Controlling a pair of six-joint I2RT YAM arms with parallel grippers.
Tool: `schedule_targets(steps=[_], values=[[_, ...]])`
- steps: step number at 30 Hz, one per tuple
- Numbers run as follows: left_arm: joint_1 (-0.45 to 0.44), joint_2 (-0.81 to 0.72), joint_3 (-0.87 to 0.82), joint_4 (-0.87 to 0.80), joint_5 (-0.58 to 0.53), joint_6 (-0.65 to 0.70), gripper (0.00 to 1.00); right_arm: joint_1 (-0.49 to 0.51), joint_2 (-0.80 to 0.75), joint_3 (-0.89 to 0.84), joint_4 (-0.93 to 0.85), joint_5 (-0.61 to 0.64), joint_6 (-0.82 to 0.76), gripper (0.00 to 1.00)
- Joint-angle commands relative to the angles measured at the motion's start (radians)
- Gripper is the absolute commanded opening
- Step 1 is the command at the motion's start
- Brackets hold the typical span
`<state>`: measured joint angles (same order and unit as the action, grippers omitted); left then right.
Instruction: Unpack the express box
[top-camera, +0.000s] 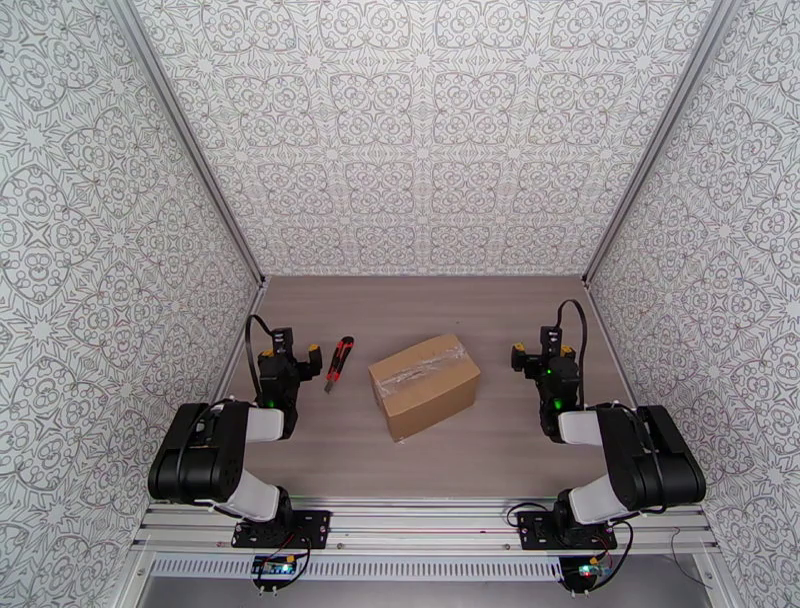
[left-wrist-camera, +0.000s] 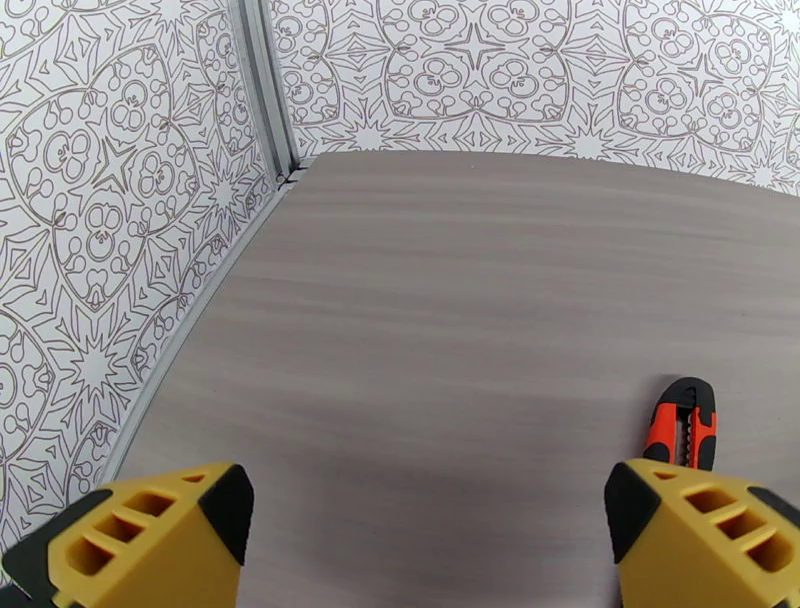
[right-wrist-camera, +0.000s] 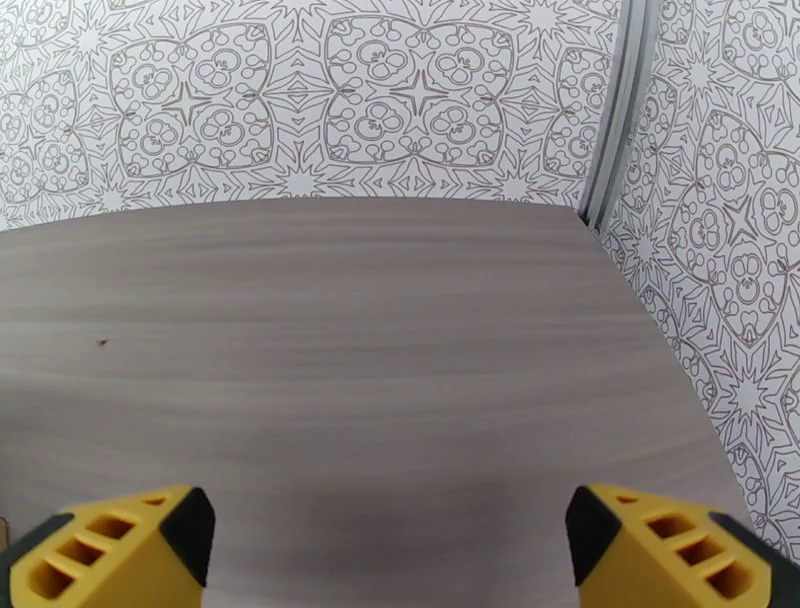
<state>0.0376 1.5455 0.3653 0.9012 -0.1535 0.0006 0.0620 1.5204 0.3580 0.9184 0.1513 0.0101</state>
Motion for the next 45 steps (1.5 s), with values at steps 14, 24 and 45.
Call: schedule_targets(steps=[14,24,45], values=[[0.011,-0.002,0.017,-0.006,0.013,-0.011,0.99,-0.013,0.009,0.022,-0.015,-0.034,0.002,0.99],[0.010,-0.002,0.017,-0.007,0.015,-0.011,0.99,-0.012,0.007,0.017,-0.009,-0.030,0.001,0.99],[0.053,-0.162,0.648,-1.201,0.354,-0.155,0.98,-0.011,-0.349,0.340,-0.824,-0.401,0.149,0.99]])
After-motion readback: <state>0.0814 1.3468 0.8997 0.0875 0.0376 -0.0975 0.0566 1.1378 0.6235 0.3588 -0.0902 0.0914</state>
